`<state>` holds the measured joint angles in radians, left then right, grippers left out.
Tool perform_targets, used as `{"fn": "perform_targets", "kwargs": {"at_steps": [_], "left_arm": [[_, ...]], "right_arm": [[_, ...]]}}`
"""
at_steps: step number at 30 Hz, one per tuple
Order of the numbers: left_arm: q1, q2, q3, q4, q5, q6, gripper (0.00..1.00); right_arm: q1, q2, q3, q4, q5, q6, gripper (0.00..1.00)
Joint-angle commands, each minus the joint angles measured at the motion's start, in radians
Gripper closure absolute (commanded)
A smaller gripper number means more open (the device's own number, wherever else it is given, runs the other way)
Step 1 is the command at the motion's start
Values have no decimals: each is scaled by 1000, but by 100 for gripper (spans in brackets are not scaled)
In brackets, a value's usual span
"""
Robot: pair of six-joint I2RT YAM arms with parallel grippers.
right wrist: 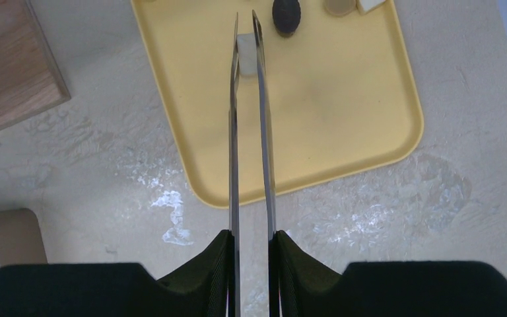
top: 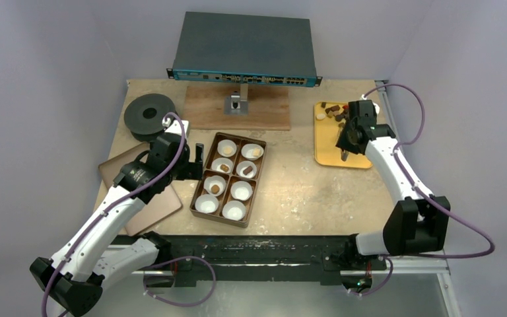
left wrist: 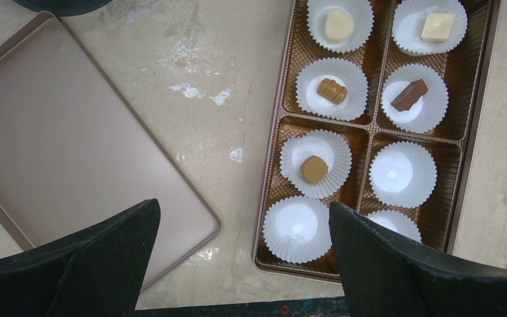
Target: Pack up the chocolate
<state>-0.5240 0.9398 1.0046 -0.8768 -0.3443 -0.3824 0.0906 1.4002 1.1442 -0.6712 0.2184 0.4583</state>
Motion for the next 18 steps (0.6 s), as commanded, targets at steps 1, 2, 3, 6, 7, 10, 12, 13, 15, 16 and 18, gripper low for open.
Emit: {"fn": "perform_targets", "kwargs": {"at_steps": [1, 2, 3, 6, 7, 10, 12, 13, 15, 16, 18], "left_arm": [[5, -1, 0, 35, 5, -7, 0], [5, -1, 1, 35, 6, -7, 0], [4, -1, 1, 35, 5, -7, 0], [5, -2, 1, 35, 5, -7, 0], [5, -2, 0, 36, 4, -7, 0], [5, -3, 1, 35, 4, -7, 0], [4, -6, 0, 35, 2, -7, 0], [4, -7, 0, 35, 1, -7, 0], [4, -7, 1, 36, 0, -7, 0], [5, -7, 0, 35, -2, -7, 0], [4, -7, 1, 33, -6, -7, 0]], "right_arm": [[-3, -55, 39, -23, -18, -19, 77], [-2, -63, 37, -27, -23, -19, 77], [-2, -72, 37, -30, -32, -20, 77], [9, -100, 35, -39, -59, -22, 77], [16, -106, 35, -43, -66, -20, 77], [61, -130, 43, -56, -67, -5, 77], [117, -136, 56, -71, -50, 10, 77], [146, -136, 65, -79, -41, 21, 77], [200, -137, 78, -92, -45, 42, 77], [226, -141, 81, -94, -54, 57, 78], [277, -151, 86, -98, -58, 78, 78]]}}
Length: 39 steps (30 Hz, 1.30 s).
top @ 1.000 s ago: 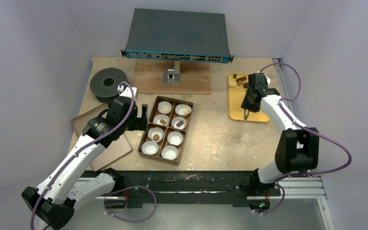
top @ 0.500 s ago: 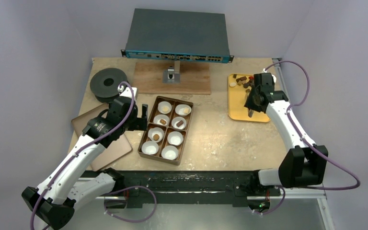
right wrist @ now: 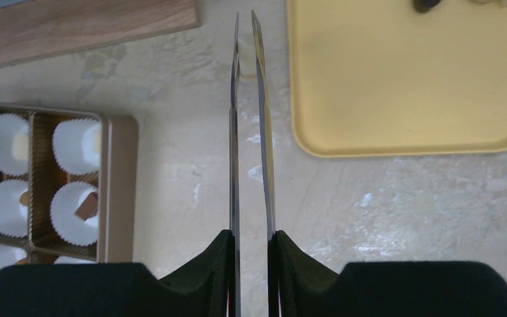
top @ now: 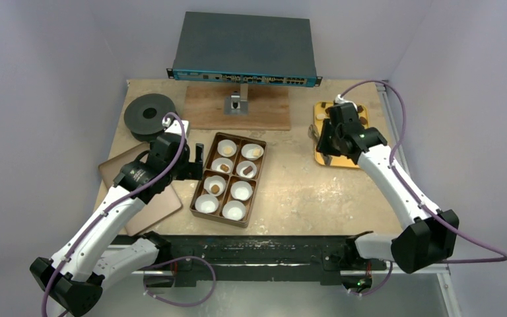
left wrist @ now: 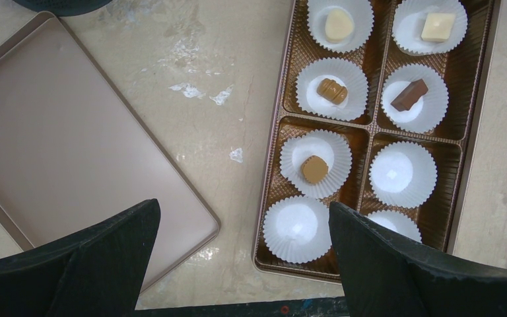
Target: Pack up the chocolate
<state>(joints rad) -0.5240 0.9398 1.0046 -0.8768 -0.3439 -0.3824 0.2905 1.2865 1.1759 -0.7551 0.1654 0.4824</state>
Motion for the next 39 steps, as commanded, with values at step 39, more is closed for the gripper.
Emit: {"fn": "perform_targets", "kwargs": {"at_steps": [39], "left_arm": [[13, -23, 5, 6, -104, -41, 0]], "right_arm": [[879, 279, 275, 82, -141, 176, 77]]}}
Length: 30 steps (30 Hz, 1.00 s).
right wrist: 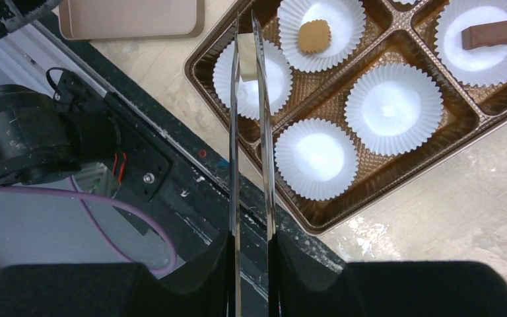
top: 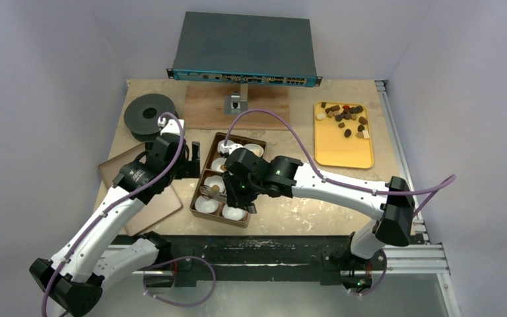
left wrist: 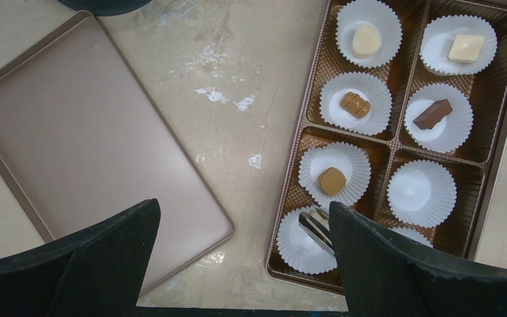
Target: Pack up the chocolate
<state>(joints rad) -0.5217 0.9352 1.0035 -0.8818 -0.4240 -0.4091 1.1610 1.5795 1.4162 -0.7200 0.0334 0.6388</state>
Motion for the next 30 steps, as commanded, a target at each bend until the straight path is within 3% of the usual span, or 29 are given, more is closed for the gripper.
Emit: {"fn": "perform_targets", "kwargs": {"at_steps": [1, 24, 30], "left_arm": [[11, -19, 6, 10, -24, -14, 0], [14, -22, 4, 9, -22, -14, 0], [16, -22, 5, 11, -21, -14, 0]], "right_arm": [[12, -12, 32, 49, -11, 22, 77], [31, -16, -26, 50, -1, 36, 67], [35, -17, -26, 48, -3, 33, 59]]}}
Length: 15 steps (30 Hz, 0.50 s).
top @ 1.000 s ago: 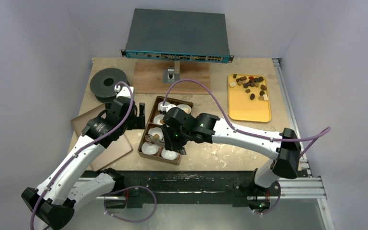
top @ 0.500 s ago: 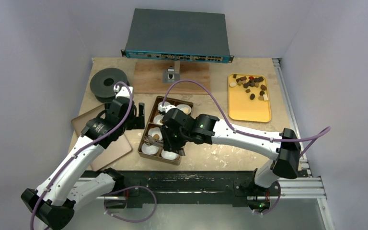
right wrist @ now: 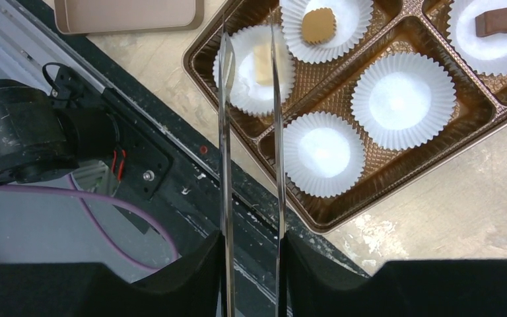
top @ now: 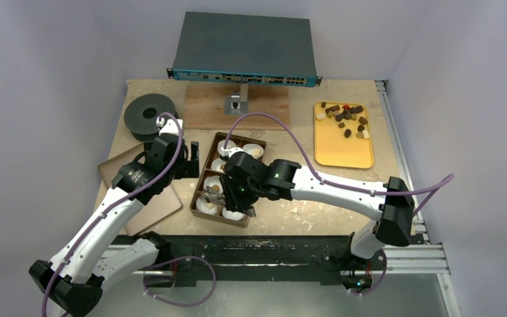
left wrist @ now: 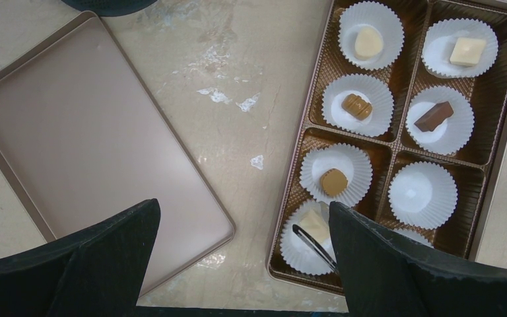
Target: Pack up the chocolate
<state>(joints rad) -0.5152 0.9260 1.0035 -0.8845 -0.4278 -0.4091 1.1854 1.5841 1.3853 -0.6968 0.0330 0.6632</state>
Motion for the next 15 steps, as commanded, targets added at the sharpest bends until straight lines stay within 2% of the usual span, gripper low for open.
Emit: {"fn": "perform_targets", "kwargs": {"at_steps": [1, 15], "left_arm": [[9, -12, 5, 13, -17, -14, 0], [14, -33, 1, 15, -29, -24, 0]], "right_arm": [[10, -20, 6, 24, -3, 8, 59], [-6, -74, 63, -39, 76, -7, 55]]}}
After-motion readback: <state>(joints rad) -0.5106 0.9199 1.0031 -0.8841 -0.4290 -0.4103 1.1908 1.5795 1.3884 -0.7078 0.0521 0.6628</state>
